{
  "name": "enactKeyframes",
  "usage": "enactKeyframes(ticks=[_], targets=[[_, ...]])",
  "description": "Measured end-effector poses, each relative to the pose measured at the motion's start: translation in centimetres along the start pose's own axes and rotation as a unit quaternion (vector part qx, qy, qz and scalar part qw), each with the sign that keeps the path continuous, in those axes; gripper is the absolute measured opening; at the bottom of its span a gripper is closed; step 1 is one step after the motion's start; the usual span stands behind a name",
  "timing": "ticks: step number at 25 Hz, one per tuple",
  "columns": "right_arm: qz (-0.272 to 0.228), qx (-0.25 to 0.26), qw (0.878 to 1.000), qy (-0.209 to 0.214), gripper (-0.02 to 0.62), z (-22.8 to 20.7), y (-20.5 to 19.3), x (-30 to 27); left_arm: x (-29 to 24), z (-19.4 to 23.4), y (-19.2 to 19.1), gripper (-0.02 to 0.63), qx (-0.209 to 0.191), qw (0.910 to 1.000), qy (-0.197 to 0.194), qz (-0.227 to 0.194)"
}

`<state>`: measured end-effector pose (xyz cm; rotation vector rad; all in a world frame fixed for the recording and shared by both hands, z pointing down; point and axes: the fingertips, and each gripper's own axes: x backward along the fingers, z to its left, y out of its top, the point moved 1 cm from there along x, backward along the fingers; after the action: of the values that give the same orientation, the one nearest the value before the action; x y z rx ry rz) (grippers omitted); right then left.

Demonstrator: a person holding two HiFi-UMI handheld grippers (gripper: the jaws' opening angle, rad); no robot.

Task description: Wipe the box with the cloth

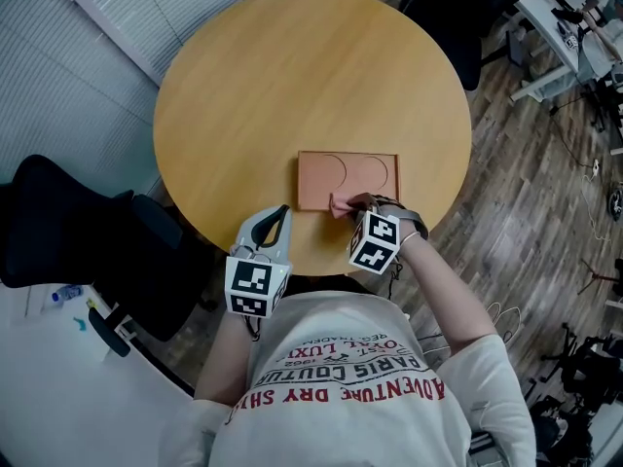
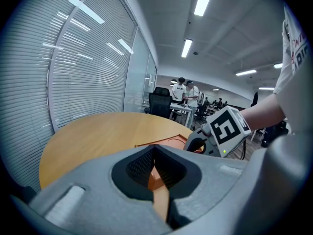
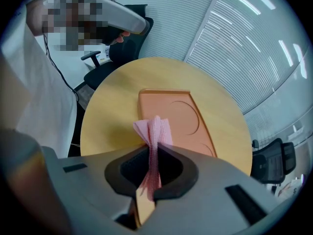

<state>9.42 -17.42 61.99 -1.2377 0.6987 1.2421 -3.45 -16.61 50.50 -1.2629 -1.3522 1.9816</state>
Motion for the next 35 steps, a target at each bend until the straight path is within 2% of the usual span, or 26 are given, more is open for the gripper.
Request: enactKeyframes(ticks=[7,11,19,29,35], targets=[[0.026,-0.01,0.998,0.055,0.031,4.4,-2.5,0.1,-0.3,-1.4,-0.1,0.009,-0.026,0.9993,-0.027,0.007],[0.022,-0.008,0.999,0.032,0.031,4.2,-3.6,1.7,-0.1,-1.0,1.5,0.009,-0.045,0.9988,-0.018,-0.004],[-0.002,-0.026,0.999,-0.034,0.031,-2.0,-4.1,5.3,-1.5,-2.4,3.6,0.009,-0.052,0.9982,-0.019,-0.024],[0.002,-0.005,0.992,-0.123,0.031,-10.0,-6.6,3.1,-3.2,-2.7,4.9,0.009,-0.044,0.9985,0.015,-0.028],[0.019,0.04,0.993,-0.108,0.032,-10.8,-7.2,0.9,-4.1,-2.2,4.6,0.009,-0.026,0.9989,0.033,-0.02]])
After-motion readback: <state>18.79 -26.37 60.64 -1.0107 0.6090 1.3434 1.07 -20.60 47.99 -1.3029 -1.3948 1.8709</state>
